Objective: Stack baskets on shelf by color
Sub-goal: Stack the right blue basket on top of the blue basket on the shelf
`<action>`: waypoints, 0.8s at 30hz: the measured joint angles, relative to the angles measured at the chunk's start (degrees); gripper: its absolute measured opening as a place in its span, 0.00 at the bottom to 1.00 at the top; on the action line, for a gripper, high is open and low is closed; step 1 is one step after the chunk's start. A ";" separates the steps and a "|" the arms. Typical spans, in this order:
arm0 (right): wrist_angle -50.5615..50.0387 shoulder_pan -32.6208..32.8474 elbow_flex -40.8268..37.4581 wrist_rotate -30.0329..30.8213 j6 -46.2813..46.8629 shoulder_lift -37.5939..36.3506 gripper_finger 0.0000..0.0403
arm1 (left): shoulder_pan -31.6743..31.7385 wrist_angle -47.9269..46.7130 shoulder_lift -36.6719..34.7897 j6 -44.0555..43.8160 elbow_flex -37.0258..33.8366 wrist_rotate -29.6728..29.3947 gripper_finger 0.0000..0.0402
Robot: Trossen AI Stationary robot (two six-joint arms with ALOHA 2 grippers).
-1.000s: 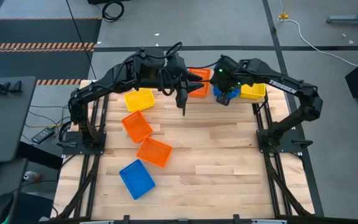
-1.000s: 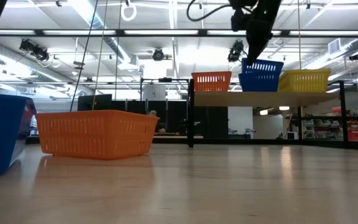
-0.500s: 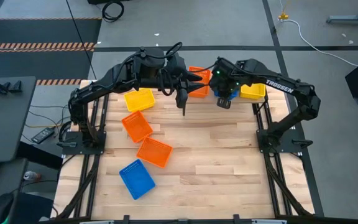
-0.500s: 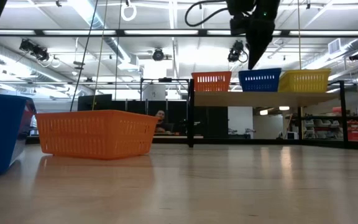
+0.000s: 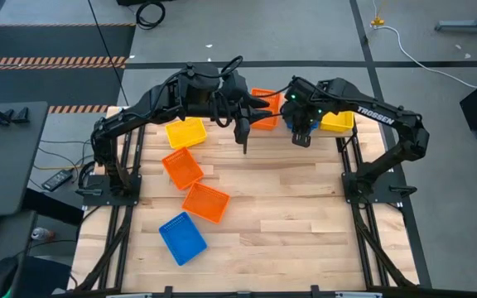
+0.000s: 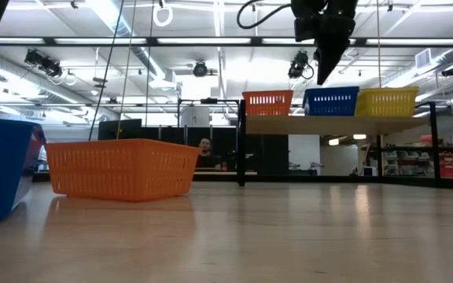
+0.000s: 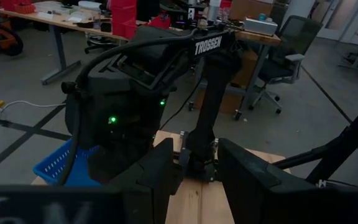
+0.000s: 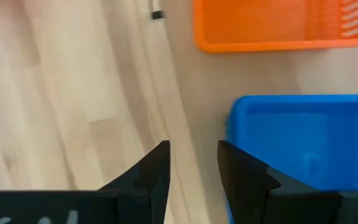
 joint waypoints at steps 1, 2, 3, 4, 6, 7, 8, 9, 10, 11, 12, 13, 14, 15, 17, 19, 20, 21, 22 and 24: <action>-0.24 0.02 0.00 -0.43 -0.20 0.00 0.35 | 0.00 0.00 0.00 0.00 0.00 0.00 0.33; -0.51 0.07 0.00 -0.51 -0.49 0.00 0.35 | 0.00 0.00 0.00 0.00 0.00 0.00 0.33; -0.79 0.19 0.00 -0.58 -1.03 0.00 0.35 | 0.00 0.00 0.00 0.00 0.00 0.00 0.33; -1.03 0.28 0.00 -0.58 -1.78 0.00 0.35 | 0.00 -0.02 0.00 0.01 0.00 0.00 0.33; -1.66 0.63 0.00 -0.52 -3.79 0.00 0.35 | 0.00 0.00 0.00 -0.02 0.00 0.00 0.33; -2.01 0.81 0.00 -0.43 -4.41 0.00 0.35 | 0.00 0.00 0.00 -0.02 0.00 0.00 0.33; -2.15 1.03 0.00 -0.10 -4.69 0.00 0.35 | 0.00 0.00 0.00 -0.02 0.00 0.00 0.33; -2.12 1.22 0.00 0.69 -4.75 0.00 0.35 | 0.00 0.00 0.00 -0.02 0.00 0.00 0.33; -2.24 1.47 0.08 1.76 -4.62 0.00 0.34 | 0.00 0.00 0.00 -0.04 0.00 0.00 0.33; -2.62 1.71 0.52 2.62 -4.14 0.00 0.34 | 0.00 0.00 0.00 -0.04 0.00 0.00 0.33; -2.70 1.94 1.39 3.09 -3.71 0.00 0.34 | 0.00 0.00 0.00 -0.04 0.00 0.00 0.33; -2.63 2.17 2.49 3.09 -3.34 -0.04 0.34 | 0.00 -0.01 -0.01 -0.04 0.00 0.00 0.33; -2.65 2.43 3.60 3.15 -3.09 -0.12 0.34 | 0.00 0.00 0.00 -0.07 0.00 0.00 0.33; -2.77 2.68 4.61 3.19 -3.07 -0.14 0.34 | 0.00 -0.02 0.00 -0.07 0.00 0.00 0.33; -2.52 2.96 6.07 4.33 -3.07 -0.15 0.35 | 0.00 0.00 0.00 -0.07 0.00 0.00 0.33; -2.28 2.68 6.30 6.08 -3.01 -0.14 0.35 | 0.00 0.00 0.00 -0.07 -0.01 0.00 0.33; -2.28 2.13 6.09 6.47 -2.98 -0.03 0.35 | 0.00 -0.01 0.00 -0.07 0.00 0.00 0.33; -2.31 1.52 5.67 6.54 -2.91 0.17 0.35 | 0.00 0.00 0.00 -0.05 0.00 0.00 0.33; -2.27 0.91 5.07 6.53 -2.62 0.38 0.35 | 0.00 -0.01 0.00 0.01 -0.01 0.00 0.33; -0.93 -0.15 3.25 6.72 -1.38 0.50 0.35 | 0.00 0.00 0.00 0.62 -0.01 0.00 0.33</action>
